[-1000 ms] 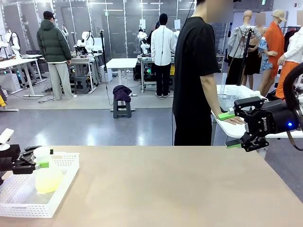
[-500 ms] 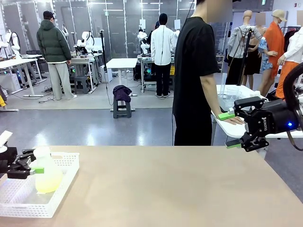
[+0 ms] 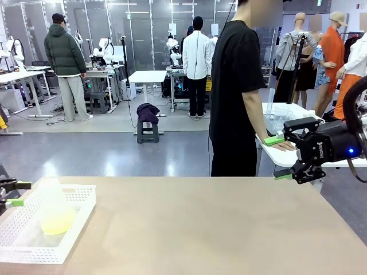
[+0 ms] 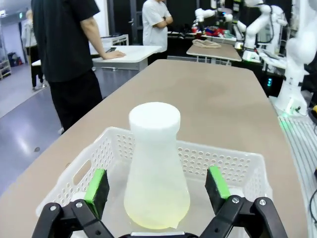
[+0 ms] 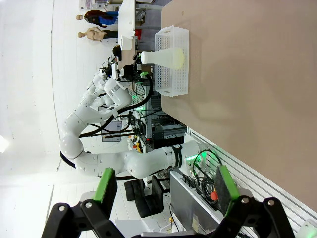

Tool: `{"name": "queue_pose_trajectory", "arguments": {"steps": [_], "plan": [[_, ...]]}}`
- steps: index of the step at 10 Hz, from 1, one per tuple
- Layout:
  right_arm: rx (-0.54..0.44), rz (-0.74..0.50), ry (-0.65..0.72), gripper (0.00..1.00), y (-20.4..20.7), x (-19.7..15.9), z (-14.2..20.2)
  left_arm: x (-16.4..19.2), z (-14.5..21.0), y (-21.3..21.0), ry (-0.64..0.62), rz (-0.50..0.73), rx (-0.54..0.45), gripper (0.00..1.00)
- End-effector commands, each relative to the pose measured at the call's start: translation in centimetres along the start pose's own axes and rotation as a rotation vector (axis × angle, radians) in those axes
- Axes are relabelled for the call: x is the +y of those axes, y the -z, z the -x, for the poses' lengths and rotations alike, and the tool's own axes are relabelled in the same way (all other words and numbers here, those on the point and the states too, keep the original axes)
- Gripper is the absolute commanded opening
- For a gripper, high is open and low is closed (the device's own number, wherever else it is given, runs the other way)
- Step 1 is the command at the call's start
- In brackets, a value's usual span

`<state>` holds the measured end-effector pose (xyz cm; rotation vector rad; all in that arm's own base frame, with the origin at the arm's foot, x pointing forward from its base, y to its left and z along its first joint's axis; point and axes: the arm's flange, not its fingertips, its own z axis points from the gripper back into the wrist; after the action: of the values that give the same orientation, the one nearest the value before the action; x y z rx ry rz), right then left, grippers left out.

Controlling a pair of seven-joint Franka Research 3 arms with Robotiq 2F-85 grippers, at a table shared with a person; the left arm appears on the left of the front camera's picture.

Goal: Prepare the solutions needed for the experiment.
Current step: When the human places the Big flask in the center of the table, pick up the Big flask and place it in the left Organizing basket.

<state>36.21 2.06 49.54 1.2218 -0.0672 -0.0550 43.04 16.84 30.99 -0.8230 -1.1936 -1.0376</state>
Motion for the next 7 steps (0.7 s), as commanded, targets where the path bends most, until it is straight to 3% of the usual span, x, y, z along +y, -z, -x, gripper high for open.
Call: {"name": "queue_pose_trajectory", "arguments": {"steps": [1,4,7], "plan": [[-0.003,-0.016,-0.008,1.00,0.0,0.2,0.1,-0.6,-2.7,-1.2,-0.048,-0.025,-0.024,1.00],[-0.003,-0.016,-0.008,1.00,0.0,0.2,0.1,-1.3,-6.0,-3.3,-0.194,0.000,-0.106,1.00],[-0.003,-0.016,-0.008,1.00,0.0,0.2,0.1,-4.1,-10.9,-2.6,-0.398,0.056,-0.089,1.00]]}}
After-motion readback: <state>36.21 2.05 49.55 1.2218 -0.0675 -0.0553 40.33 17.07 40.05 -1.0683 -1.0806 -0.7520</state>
